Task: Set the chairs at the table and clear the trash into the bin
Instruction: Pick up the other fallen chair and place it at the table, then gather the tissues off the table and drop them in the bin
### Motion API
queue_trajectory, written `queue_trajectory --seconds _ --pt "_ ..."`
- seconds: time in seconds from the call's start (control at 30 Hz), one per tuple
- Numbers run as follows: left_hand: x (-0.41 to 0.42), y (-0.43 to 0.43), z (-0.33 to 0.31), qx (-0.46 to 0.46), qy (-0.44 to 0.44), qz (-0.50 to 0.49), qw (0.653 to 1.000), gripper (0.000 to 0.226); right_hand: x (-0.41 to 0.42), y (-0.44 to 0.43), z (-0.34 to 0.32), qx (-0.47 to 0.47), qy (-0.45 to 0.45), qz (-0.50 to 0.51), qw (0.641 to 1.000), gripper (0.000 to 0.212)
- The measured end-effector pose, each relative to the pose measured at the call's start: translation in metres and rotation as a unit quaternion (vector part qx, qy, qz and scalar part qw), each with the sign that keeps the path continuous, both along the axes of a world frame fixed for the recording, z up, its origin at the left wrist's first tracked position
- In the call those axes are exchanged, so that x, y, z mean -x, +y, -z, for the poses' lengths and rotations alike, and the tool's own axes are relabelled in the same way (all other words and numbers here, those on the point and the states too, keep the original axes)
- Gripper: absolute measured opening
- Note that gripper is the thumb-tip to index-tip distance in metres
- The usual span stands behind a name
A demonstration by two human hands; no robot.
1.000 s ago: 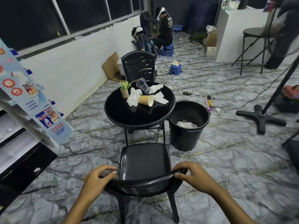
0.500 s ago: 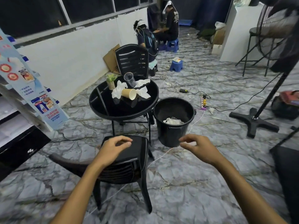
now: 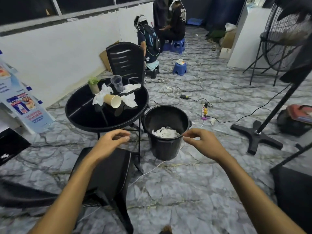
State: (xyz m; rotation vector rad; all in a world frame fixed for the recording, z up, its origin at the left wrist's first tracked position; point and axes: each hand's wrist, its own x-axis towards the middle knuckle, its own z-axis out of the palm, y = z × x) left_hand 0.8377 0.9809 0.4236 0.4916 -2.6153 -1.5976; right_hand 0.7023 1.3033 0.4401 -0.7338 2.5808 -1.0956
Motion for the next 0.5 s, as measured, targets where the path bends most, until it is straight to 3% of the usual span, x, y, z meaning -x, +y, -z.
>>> queue_trajectory --seconds 0.5 --pt "0.160 0.014 0.004 -0.012 0.048 -0.174 0.983 0.022 0.219 -0.043 -0.016 0.011 0.007 -0.098 0.995 0.018"
